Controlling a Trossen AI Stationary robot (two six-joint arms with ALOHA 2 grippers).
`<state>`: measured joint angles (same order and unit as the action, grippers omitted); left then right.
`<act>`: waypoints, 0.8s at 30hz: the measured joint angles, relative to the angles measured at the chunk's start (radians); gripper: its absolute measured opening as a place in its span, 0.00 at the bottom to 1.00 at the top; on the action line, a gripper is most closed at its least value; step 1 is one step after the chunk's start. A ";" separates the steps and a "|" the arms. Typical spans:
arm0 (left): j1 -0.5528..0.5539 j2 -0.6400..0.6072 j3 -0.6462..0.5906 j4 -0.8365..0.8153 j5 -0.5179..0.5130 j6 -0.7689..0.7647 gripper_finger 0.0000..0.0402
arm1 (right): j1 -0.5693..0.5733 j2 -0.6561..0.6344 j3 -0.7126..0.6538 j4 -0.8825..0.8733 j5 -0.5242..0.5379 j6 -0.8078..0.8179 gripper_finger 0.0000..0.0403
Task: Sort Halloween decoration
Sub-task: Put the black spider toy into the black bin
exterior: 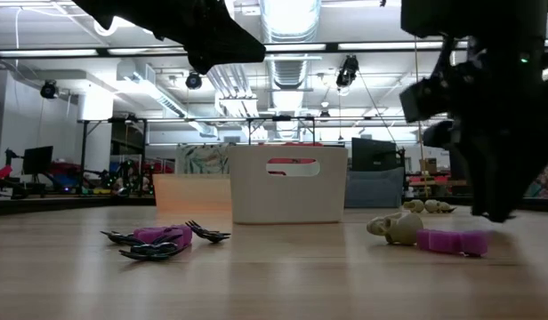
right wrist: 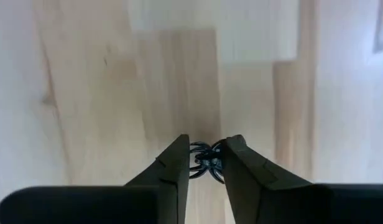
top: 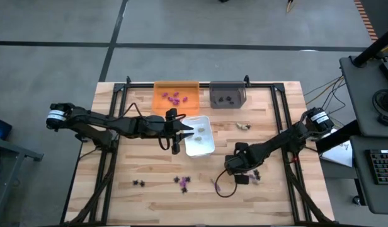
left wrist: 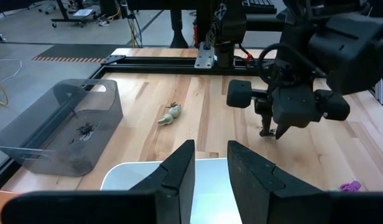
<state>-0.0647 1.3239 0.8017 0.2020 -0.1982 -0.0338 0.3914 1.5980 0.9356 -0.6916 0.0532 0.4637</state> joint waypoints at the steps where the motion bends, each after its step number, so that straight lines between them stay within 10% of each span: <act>1: 0.000 0.000 0.000 0.000 0.000 -0.001 0.19 | -0.004 -0.003 0.004 0.007 0.000 0.000 0.18; 24: 0.000 0.000 0.000 0.008 0.000 -0.028 0.19 | -0.015 -0.078 0.013 0.017 0.047 -0.012 0.05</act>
<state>-0.0647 1.3239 0.8017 0.2097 -0.1982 -0.0616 0.3767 1.5200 0.9488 -0.6744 0.1004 0.4517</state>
